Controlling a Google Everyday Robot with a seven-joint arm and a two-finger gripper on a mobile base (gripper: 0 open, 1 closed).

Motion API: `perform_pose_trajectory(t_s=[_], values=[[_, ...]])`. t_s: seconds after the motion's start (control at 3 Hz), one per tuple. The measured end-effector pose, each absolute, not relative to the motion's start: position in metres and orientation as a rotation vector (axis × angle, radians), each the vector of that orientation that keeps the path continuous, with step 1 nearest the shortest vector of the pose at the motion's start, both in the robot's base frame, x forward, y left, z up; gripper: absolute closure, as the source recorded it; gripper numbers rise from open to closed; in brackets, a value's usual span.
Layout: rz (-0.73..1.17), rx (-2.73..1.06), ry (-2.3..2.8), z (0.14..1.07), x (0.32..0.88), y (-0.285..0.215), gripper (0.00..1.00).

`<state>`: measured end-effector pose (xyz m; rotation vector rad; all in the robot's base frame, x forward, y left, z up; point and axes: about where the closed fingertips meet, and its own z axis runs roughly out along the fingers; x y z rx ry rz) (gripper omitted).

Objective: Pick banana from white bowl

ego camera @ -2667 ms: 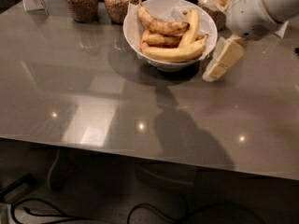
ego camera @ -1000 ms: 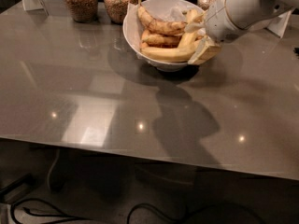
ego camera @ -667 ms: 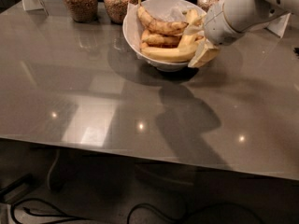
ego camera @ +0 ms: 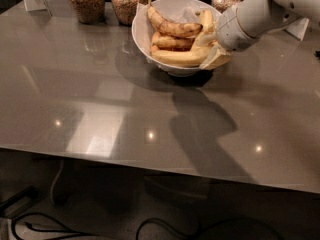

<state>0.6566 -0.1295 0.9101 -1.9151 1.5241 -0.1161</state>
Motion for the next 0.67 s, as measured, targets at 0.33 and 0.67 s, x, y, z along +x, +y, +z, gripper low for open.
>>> perform_pose_trajectory(t_s=[0.33, 0.67], values=[[-0.115, -1.923, 1.522, 0.9091, 0.6573, -0.1297, 0.72], [-0.1, -1.947, 1.515, 0.9077, 0.6554, -0.1284, 0.87]])
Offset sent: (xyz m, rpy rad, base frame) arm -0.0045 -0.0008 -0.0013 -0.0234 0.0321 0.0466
